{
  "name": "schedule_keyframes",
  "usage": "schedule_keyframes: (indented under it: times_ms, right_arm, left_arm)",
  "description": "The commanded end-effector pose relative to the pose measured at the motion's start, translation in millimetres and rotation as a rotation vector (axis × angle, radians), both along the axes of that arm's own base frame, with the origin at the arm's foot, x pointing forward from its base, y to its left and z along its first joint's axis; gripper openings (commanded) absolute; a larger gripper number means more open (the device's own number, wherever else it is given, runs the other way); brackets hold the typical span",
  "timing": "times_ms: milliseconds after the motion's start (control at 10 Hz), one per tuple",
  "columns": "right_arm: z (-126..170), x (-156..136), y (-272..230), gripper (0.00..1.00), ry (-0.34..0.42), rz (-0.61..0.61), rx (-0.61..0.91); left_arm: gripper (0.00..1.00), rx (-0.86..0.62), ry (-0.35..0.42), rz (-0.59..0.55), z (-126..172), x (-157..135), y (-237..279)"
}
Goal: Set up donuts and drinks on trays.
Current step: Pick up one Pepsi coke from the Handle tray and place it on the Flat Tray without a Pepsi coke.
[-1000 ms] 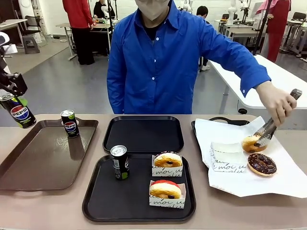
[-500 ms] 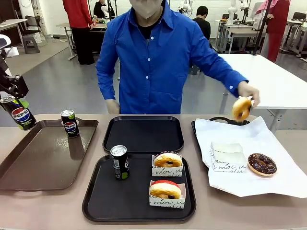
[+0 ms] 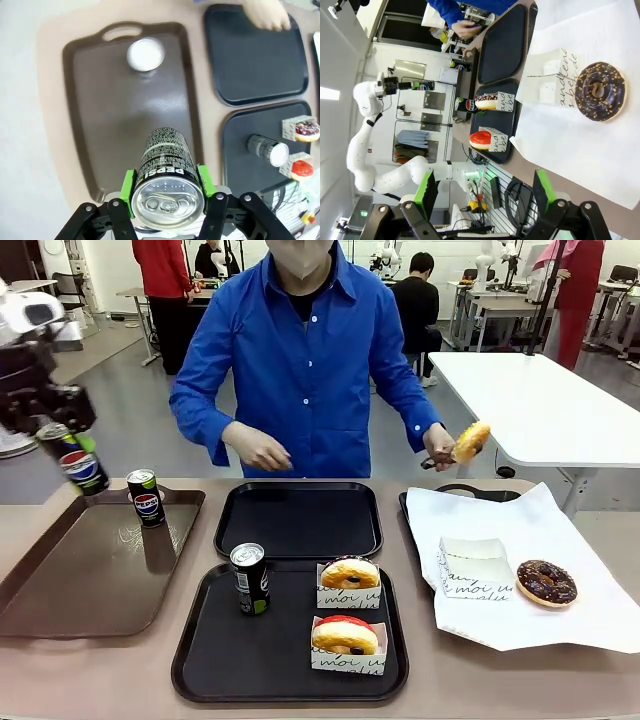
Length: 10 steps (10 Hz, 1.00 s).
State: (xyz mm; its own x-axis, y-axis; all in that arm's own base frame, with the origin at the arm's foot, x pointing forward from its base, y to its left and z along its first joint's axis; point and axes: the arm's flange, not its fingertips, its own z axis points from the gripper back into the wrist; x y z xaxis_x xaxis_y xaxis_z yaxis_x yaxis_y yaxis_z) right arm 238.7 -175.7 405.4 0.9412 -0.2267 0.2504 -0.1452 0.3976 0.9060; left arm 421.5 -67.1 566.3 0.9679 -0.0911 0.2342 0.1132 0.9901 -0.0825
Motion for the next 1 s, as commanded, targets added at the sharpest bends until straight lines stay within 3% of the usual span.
schedule_keyframes:
  times_ms: [0, 600, 800, 900]
  right_arm:
    - [-0.8, 0.4, -0.8, 1.00, -0.016, 0.002, 0.009]
    - [-0.8, 0.4, -0.8, 1.00, -0.016, 0.002, 0.009]
    - [-0.8, 0.4, -0.8, 1.00, -0.016, 0.002, 0.009]
    - [-0.8, 0.4, -0.8, 1.00, -0.016, 0.002, 0.009]
  left_arm:
    - [0.59, 0.037, -0.030, -0.092, 8.9, 24.1, -37.5]
    - [0.59, 0.126, 0.011, -0.327, -30.9, 64.5, -160.0]
    - [0.59, 0.186, 0.092, -0.355, -44.9, 62.4, -159.3]
    - [0.59, 0.212, 0.152, -0.372, -39.1, 51.3, -132.7]
